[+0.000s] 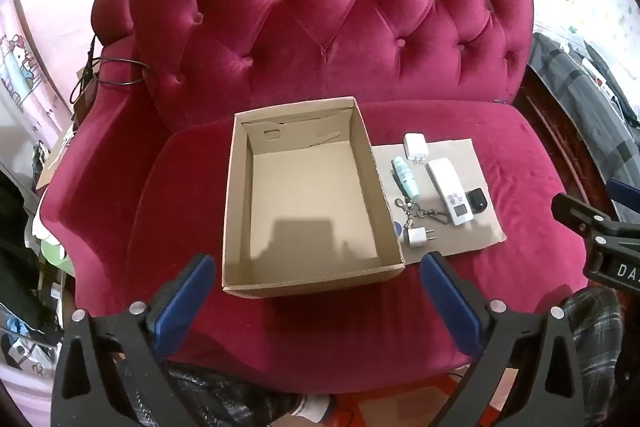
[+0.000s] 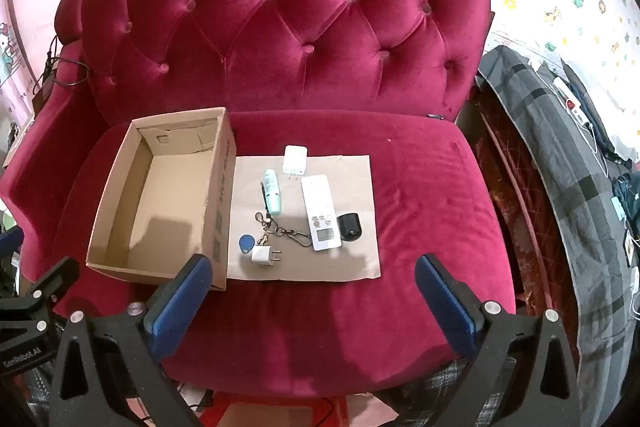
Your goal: Organize rigid objects
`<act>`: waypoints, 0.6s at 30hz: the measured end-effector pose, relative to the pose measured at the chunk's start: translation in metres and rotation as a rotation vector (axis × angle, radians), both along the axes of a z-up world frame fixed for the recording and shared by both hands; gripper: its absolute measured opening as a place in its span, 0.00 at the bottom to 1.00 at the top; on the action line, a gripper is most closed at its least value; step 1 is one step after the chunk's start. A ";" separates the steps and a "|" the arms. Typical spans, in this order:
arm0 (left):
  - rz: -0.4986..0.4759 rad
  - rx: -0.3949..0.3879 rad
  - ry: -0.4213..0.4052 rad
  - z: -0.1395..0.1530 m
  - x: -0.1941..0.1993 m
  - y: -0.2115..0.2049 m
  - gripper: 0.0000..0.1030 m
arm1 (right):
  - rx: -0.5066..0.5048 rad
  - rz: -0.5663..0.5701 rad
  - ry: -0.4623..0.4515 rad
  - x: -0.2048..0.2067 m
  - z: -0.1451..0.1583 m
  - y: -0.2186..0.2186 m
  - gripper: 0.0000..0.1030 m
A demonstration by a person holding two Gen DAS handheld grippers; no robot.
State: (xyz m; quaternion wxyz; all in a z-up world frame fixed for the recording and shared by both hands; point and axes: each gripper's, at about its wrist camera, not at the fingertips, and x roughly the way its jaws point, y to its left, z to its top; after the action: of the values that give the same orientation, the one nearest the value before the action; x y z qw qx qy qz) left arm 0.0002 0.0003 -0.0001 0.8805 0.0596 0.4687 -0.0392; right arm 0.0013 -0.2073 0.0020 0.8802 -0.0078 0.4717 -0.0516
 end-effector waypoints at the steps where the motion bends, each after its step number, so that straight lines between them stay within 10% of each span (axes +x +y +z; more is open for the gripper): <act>1: 0.001 0.003 -0.004 0.000 0.000 0.000 1.00 | 0.003 -0.001 -0.001 0.000 0.000 0.000 1.00; 18: -0.002 -0.002 -0.007 0.004 0.005 0.004 1.00 | 0.002 -0.001 -0.007 0.000 0.002 0.000 1.00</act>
State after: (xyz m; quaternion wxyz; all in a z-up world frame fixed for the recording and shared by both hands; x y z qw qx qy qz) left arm 0.0053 0.0040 0.0038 0.8820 0.0592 0.4657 -0.0402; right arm 0.0009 -0.2068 0.0038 0.8818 -0.0065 0.4688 -0.0518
